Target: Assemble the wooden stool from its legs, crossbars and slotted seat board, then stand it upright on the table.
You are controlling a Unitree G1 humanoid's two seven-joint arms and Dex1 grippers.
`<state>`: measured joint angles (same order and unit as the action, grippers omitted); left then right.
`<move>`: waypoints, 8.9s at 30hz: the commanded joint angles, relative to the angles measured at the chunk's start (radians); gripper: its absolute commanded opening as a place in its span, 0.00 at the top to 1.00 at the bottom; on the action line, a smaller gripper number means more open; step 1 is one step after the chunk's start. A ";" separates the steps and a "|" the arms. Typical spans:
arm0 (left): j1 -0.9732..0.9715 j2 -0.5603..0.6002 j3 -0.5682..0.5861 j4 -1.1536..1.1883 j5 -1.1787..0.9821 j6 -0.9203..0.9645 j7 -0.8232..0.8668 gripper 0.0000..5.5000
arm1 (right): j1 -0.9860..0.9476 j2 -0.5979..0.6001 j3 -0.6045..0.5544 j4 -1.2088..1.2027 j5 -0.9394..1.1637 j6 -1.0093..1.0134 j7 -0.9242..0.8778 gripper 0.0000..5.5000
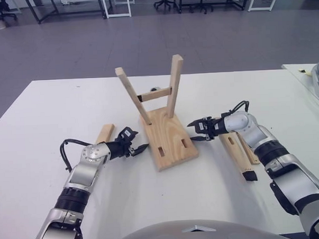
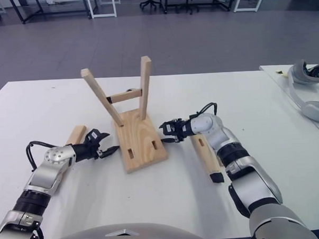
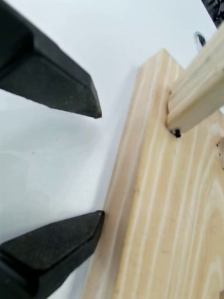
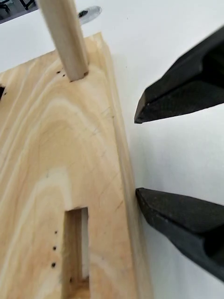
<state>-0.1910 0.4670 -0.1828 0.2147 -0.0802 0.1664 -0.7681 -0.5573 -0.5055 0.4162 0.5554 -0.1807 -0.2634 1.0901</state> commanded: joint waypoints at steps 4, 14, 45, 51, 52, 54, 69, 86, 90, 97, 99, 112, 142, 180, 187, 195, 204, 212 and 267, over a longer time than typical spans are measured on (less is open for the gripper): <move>0.020 0.012 -0.013 0.042 0.037 -0.092 -0.008 0.34 | 0.057 0.021 -0.012 -0.152 0.011 0.105 -0.031 0.53; 0.221 0.020 0.174 -0.555 -0.053 0.111 0.186 0.34 | 0.170 -0.012 -0.375 -0.319 0.101 0.430 -0.430 0.53; 0.346 -0.090 0.169 -0.819 -0.007 0.328 0.443 0.34 | 0.640 -0.039 -0.513 -0.660 0.264 1.041 -0.604 0.57; 0.329 -0.094 0.161 -0.832 0.000 0.351 0.447 0.34 | 0.619 0.009 -0.523 -0.689 0.351 1.257 -0.622 0.75; 0.322 -0.094 0.161 -0.831 0.002 0.354 0.446 0.34 | 0.614 0.007 -0.514 -0.689 0.348 1.252 -0.627 0.76; 0.310 -0.098 0.173 -0.837 -0.003 0.365 0.449 0.34 | 0.580 -0.013 -0.475 -0.670 0.298 1.127 -0.642 0.76; -0.084 -0.382 0.423 -0.923 -1.057 0.583 0.782 0.34 | 0.085 0.303 -0.167 -0.930 0.400 0.615 -0.571 0.76; -0.040 -0.294 0.360 -0.910 -1.148 0.506 0.851 0.73 | 0.075 0.296 -0.118 -0.894 0.331 0.502 -0.528 0.76; -0.035 -0.282 0.352 -0.912 -1.150 0.493 0.852 0.85 | 0.074 0.294 -0.116 -0.892 0.323 0.489 -0.521 0.76; -0.006 -0.235 0.353 -0.917 -1.121 0.468 0.841 0.92 | 0.074 0.286 -0.111 -0.910 0.338 0.498 -0.497 0.76; 0.026 -0.194 0.372 -0.950 -1.101 0.459 0.814 0.93 | 0.087 0.272 -0.096 -0.911 0.346 0.527 -0.475 0.66; 0.519 -0.008 0.812 -0.398 -0.708 0.052 0.233 0.93 | 0.320 0.109 -0.053 -0.648 0.173 0.351 -0.452 0.45; 0.523 -0.100 0.695 -0.388 -0.634 0.020 0.205 0.93 | 0.332 0.147 -0.066 -0.566 0.138 0.275 -0.457 0.45; 0.689 -0.050 0.532 -0.746 -0.336 0.339 0.539 0.60 | 0.320 0.169 -0.045 -0.531 0.055 0.219 -0.463 0.45; 0.734 0.009 0.549 -0.800 -0.406 0.518 0.469 0.36 | 0.325 0.161 -0.041 -0.526 0.049 0.209 -0.457 0.45; 0.719 0.019 0.488 -0.708 -0.356 0.601 0.464 0.42 | 0.308 0.169 -0.031 -0.503 0.037 0.197 -0.463 0.45; 0.717 0.033 0.489 -0.737 -0.288 0.481 0.440 0.63 | 0.266 0.233 -0.103 -0.516 0.134 0.288 -0.467 0.45; 0.489 -0.013 0.660 -0.857 -0.334 0.135 0.447 0.63 | -0.055 0.447 -0.418 -0.666 0.766 0.823 -0.537 0.45; 0.266 0.026 0.249 -1.058 -0.136 0.288 0.481 0.63 | -0.285 0.564 -0.600 -0.602 1.387 1.140 -0.894 0.72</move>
<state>0.0665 0.4783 0.0785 -0.8498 -0.2395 0.4576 -0.2767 -0.8508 0.0653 -0.1899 -0.0454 1.2125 0.8836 0.2017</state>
